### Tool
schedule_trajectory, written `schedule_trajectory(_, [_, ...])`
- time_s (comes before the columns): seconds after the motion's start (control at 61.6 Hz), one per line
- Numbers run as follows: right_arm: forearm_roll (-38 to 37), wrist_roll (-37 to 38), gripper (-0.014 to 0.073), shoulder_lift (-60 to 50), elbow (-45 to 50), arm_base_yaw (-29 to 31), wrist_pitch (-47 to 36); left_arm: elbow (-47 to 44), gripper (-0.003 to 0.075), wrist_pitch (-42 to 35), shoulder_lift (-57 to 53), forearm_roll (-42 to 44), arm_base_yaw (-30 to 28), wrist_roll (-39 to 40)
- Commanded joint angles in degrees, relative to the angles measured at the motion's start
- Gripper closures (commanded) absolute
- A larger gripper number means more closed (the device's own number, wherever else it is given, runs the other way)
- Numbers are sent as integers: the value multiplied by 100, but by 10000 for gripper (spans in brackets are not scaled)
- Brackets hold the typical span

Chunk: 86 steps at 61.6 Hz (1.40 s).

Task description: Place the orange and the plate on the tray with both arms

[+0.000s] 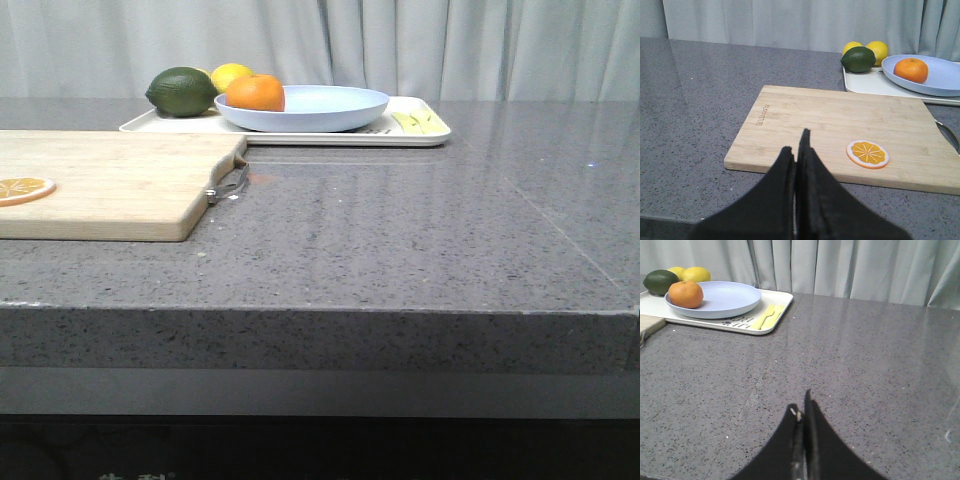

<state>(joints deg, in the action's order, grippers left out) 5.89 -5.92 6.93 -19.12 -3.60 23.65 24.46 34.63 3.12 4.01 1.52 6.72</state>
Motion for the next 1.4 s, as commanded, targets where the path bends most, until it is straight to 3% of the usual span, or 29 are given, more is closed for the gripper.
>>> schedule_trajectory(0.0, [-35, -60, 659, 62, -160, 25, -502, 132, 738, -503, 86, -20, -7, 2])
schedule_trajectory(0.39, [-35, -60, 659, 62, -160, 25, -502, 132, 738, -554, 86, -20, -7, 2])
schedule_trajectory(0.568, [-35, -60, 659, 62, -160, 25, -502, -453, 738, -1433, -149, -143, -7, 2])
schedule_trajectory(0.877, [-35, -60, 659, 67, -160, 25, -503, -1546, 738, -1765, -460, -526, 128, 2])
schedule_trajectory(1.121, [-35, -60, 659, 67, -160, 25, -503, -2494, 738, -3052, -460, -708, 128, 13])
schedule_trajectory(1.38, [-35, -60, 659, 67, -160, 25, -503, -2469, 738, -2954, -460, -708, 128, 13])
